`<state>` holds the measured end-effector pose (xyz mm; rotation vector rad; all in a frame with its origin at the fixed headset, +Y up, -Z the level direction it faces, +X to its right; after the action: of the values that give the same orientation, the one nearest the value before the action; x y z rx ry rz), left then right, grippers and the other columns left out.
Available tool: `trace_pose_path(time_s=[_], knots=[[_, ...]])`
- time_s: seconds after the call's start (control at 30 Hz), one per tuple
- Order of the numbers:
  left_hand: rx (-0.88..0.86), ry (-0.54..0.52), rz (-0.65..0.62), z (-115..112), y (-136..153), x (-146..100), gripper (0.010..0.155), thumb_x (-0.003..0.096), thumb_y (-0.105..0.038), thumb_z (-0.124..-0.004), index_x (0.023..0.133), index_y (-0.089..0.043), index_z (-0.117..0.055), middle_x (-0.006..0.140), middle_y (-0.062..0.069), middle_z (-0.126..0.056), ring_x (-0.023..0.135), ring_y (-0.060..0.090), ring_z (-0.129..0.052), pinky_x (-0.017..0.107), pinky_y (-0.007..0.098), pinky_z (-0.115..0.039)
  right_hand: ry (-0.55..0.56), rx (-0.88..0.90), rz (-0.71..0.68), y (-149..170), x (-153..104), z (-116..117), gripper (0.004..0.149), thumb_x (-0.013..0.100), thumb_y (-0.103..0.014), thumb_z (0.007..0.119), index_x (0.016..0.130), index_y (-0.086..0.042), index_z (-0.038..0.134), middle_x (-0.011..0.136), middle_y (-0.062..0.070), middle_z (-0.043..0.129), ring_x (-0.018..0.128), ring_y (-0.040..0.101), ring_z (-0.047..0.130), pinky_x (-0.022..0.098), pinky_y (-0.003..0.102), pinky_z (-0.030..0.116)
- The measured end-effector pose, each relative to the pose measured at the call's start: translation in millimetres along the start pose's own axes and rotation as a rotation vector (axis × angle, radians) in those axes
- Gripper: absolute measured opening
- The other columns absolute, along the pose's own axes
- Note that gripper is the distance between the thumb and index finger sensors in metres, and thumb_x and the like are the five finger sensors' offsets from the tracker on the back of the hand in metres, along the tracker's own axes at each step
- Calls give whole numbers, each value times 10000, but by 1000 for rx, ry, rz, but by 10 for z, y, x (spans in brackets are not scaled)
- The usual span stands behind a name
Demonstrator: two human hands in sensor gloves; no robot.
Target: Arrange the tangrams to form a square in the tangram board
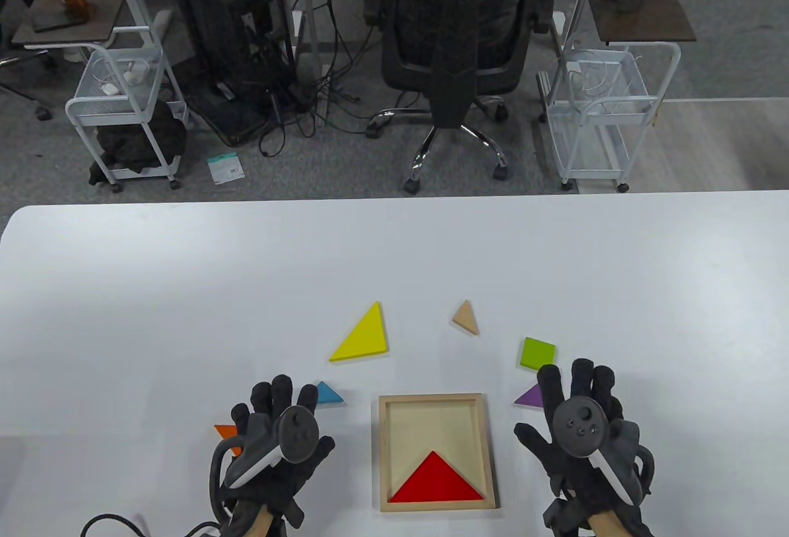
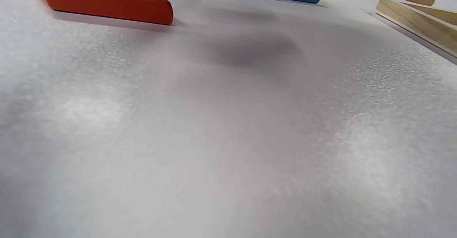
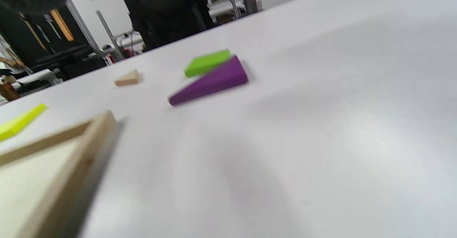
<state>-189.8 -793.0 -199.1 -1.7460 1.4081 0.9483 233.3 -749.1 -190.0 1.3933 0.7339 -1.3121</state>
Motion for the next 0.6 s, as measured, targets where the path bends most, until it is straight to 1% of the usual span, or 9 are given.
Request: trace_pose_path(time_s=[0.07, 0.2, 0.53, 0.57, 0.6], knots=[[0, -2, 7, 1, 10, 0, 774, 563, -620, -421, 1043, -297, 93, 1023, 180, 244, 938, 475, 177, 608, 670, 54, -17, -2, 10, 36, 15, 26, 894, 310, -654, 647, 1001, -519, 96, 1038, -107, -204, 976, 195, -255, 849, 511, 86], [-6, 1, 20, -1, 22, -4, 774, 564, -618, -423, 1043, -295, 92, 1023, 181, 242, 938, 475, 177, 608, 671, 53, -32, -3, -9, 6, 21, 48, 898, 309, -657, 647, 996, -521, 86, 1037, -104, -203, 978, 197, -248, 848, 511, 88], [-1, -10, 32, 23, 37, -9, 780, 564, -616, -437, 1040, -300, 93, 1022, 181, 242, 938, 476, 174, 610, 670, 51, -34, -33, -26, -9, -4, 81, 904, 311, -657, 654, 991, -519, 74, 1035, -91, -201, 982, 208, -231, 846, 510, 106], [-2, -15, 30, 33, 37, -11, 789, 563, -616, -455, 1039, -304, 91, 1021, 181, 242, 938, 477, 173, 610, 670, 50, -35, -34, -28, -10, -5, 81, 903, 313, -657, 654, 990, -520, 73, 1035, -90, -200, 983, 210, -229, 846, 510, 109], [-2, -23, 29, 58, 32, -14, 824, 560, -615, -508, 1033, -312, 95, 1022, 183, 239, 939, 478, 169, 612, 670, 48, -32, -37, -30, -12, -9, 80, 905, 311, -656, 656, 990, -519, 73, 1035, -88, -200, 983, 211, -229, 846, 510, 110]])
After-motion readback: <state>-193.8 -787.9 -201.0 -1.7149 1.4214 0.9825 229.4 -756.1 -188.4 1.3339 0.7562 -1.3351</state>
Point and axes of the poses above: the tracker on the back of each hand, its own y axis roughly to the little-finger side, its own x axis roughly from the wrist to the fingertips, z = x × y, the point moved 1 cm from there along x, roughly from the wrist to the fingertips
